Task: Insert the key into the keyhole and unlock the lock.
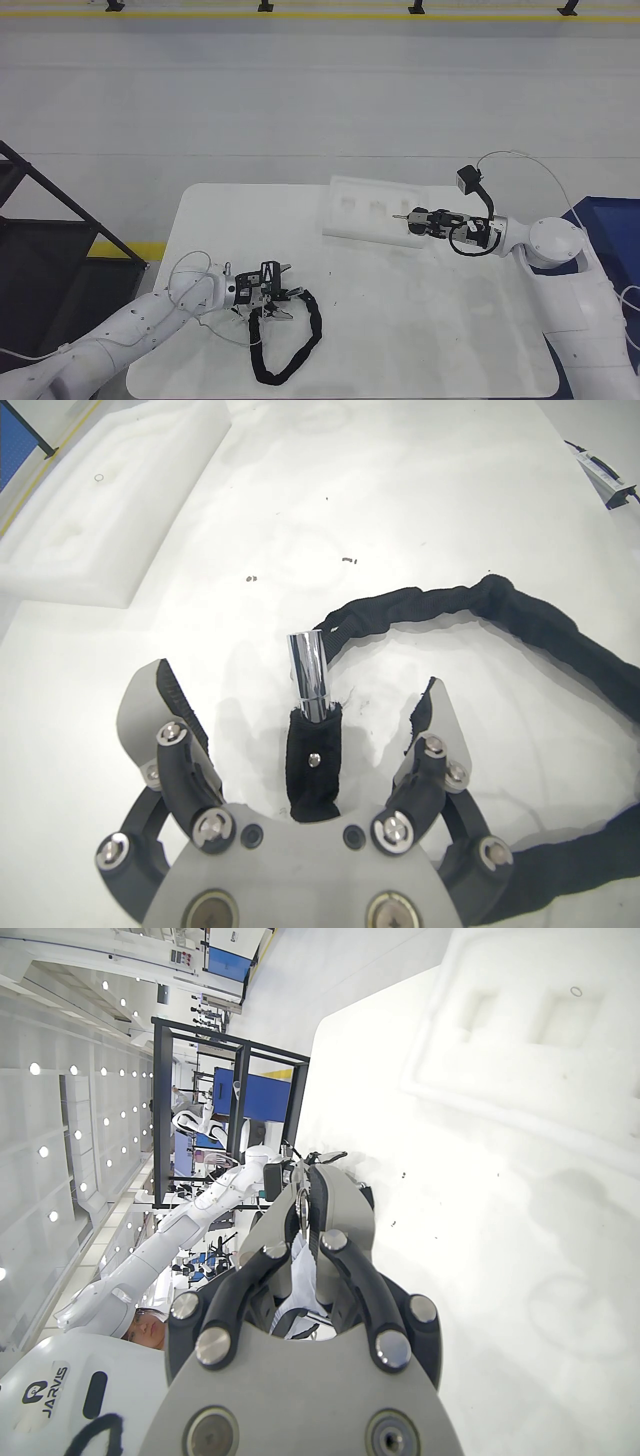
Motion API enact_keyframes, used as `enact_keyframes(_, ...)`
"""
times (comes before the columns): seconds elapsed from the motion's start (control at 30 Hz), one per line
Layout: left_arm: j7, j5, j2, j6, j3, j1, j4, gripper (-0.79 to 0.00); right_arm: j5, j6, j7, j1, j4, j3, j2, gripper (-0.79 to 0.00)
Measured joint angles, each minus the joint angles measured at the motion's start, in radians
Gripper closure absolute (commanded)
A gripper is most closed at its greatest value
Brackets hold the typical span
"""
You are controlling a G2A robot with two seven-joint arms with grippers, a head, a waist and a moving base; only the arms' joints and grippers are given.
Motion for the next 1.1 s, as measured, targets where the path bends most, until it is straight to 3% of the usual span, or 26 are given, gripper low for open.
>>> enact_keyframes(0.13,-0.011,0.01,-0.005,-0.005,-0.013,0.008,0.002,-0.628,0.0,0.0,0.0,0.0,0.0,0.0,0.0,0.0)
enact_keyframes(0.2,-0.017,0.017,-0.008,-0.007,-0.02,0.012,0.002,-0.502,0.0,0.0,0.0,0.0,0.0,0.0,0.0,0.0)
enact_keyframes(0.23,-0.021,0.02,-0.009,-0.007,-0.023,0.014,0.003,-0.48,0.0,0.0,0.0,0.0,0.0,0.0,0.0,0.0)
enact_keyframes(0.33,-0.037,0.025,-0.014,-0.006,-0.032,0.02,0.008,-0.219,0.0,0.0,0.0,0.0,0.0,0.0,0.0,0.0)
enact_keyframes(0.4,-0.048,0.02,-0.018,-0.01,-0.039,0.024,0.013,-0.105,0.0,0.0,0.0,0.0,0.0,0.0,0.0,0.0)
enact_keyframes(0.5,-0.063,0.013,-0.026,-0.026,-0.047,0.025,0.019,-0.105,0.0,0.0,0.0,0.0,0.0,0.0,0.0,0.0)
enact_keyframes(0.63,-0.073,0.014,-0.035,-0.047,-0.056,0.025,0.022,0.0,0.0,0.0,0.0,0.0,0.0,0.0,0.0,0.0)
enact_keyframes(0.87,-0.066,-0.006,-0.045,-0.098,-0.086,0.02,0.021,0.0,0.0,0.0,0.0,0.0,0.0,0.0,0.0,0.0)
enact_keyframes(1.1,0.039,-0.016,-0.025,-0.168,-0.151,0.021,-0.02,0.0,0.0,0.0,0.0,0.0,0.0,0.0,0.0,0.0)
